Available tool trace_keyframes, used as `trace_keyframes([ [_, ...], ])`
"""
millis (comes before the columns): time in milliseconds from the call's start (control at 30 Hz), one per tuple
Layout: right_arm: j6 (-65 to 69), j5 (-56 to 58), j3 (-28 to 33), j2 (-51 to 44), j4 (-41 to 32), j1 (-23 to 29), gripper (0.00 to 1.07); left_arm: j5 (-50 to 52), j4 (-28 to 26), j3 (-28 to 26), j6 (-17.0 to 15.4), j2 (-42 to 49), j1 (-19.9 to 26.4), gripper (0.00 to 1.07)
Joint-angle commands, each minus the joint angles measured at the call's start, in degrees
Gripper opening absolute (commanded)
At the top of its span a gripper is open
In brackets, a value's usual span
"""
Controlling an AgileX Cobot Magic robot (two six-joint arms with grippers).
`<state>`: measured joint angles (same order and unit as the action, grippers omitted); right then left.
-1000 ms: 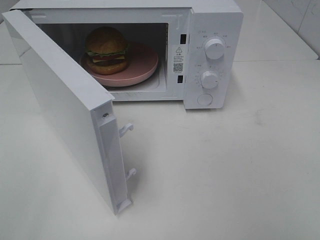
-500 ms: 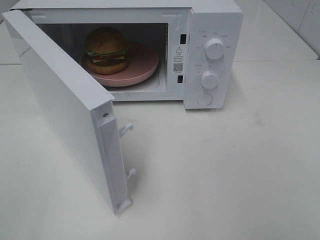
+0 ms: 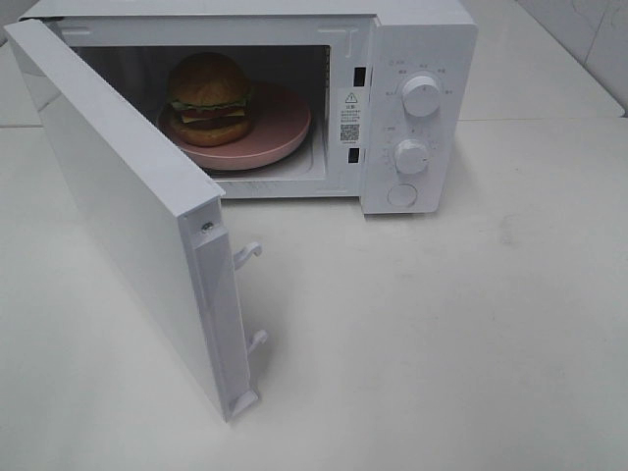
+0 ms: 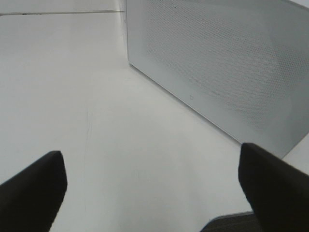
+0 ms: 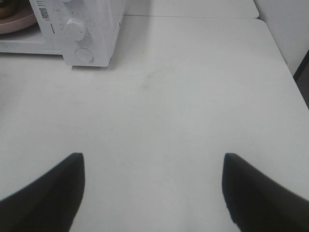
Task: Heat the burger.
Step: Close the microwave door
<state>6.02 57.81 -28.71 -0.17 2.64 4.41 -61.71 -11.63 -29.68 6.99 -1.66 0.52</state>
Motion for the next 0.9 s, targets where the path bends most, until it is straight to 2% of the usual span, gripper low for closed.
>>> trace_keyframes([
  [33,-0.5,-0.7,0.2,-1.8,-0.2,-0.5,0.76,0.2,0.2,0.1,-0.1,-0.3,-0.1,0.88],
  [900,-0.5,-0.7,0.2,-1.8,-0.2,-0.5,0.76,0.2,0.2,0.1,-0.1,-0.3,-0.1,0.88],
])
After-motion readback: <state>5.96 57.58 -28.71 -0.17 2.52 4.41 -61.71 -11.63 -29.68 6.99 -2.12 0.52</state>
